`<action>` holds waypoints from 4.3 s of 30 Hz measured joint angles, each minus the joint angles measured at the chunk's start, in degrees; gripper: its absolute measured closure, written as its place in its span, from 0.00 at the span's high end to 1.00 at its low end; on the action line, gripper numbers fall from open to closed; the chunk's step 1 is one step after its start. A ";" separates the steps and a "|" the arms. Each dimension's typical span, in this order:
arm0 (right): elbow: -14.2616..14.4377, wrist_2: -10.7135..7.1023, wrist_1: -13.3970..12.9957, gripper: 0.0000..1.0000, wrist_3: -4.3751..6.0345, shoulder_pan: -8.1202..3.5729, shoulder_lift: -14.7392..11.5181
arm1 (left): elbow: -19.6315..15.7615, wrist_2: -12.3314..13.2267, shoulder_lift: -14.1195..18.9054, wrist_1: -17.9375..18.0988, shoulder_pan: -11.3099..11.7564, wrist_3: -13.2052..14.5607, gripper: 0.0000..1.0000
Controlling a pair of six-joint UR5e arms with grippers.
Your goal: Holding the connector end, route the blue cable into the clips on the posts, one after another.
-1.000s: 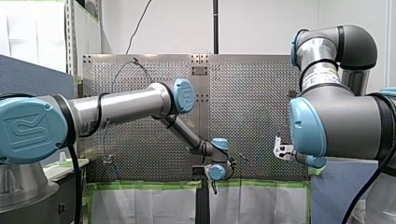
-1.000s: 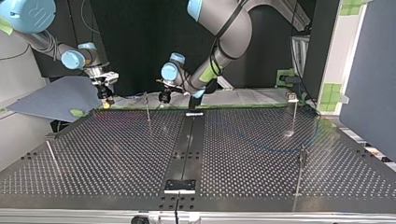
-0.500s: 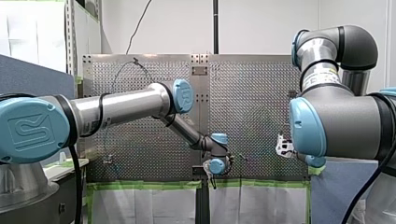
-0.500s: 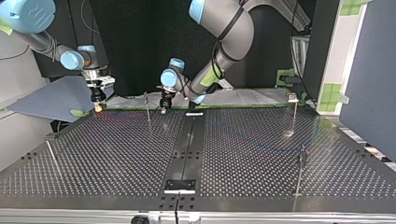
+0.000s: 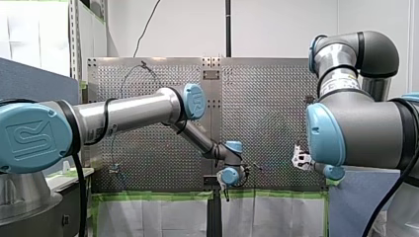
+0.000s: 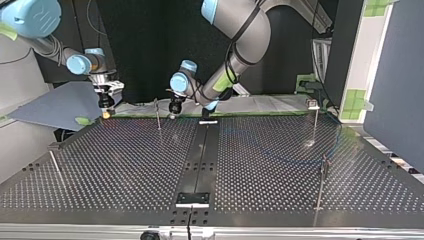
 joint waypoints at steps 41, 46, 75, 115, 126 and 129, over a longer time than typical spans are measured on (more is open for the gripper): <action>-1.64 -0.08 5.25 0.00 -1.60 0.63 0.71 | -5.94 -2.45 5.24 -16.41 -5.69 17.12 0.99; -1.62 -0.08 5.33 0.00 -1.60 0.45 0.73 | -6.12 -2.57 6.30 -15.81 -6.89 17.66 0.99; -1.65 -0.07 5.57 0.00 -1.11 0.17 0.73 | -8.26 -4.74 8.89 -12.56 -8.57 15.97 0.99; -1.66 -0.69 5.84 0.00 -1.12 0.07 0.73 | -17.57 -11.42 17.18 -4.07 -8.70 13.21 0.99; -1.67 -0.70 5.76 0.00 -0.99 0.08 0.74 | -23.13 -14.93 22.74 -6.51 -7.29 11.53 0.99; -1.67 -0.69 5.87 0.00 -0.98 0.12 0.73 | -24.55 -16.34 24.17 -7.89 -7.23 12.01 0.99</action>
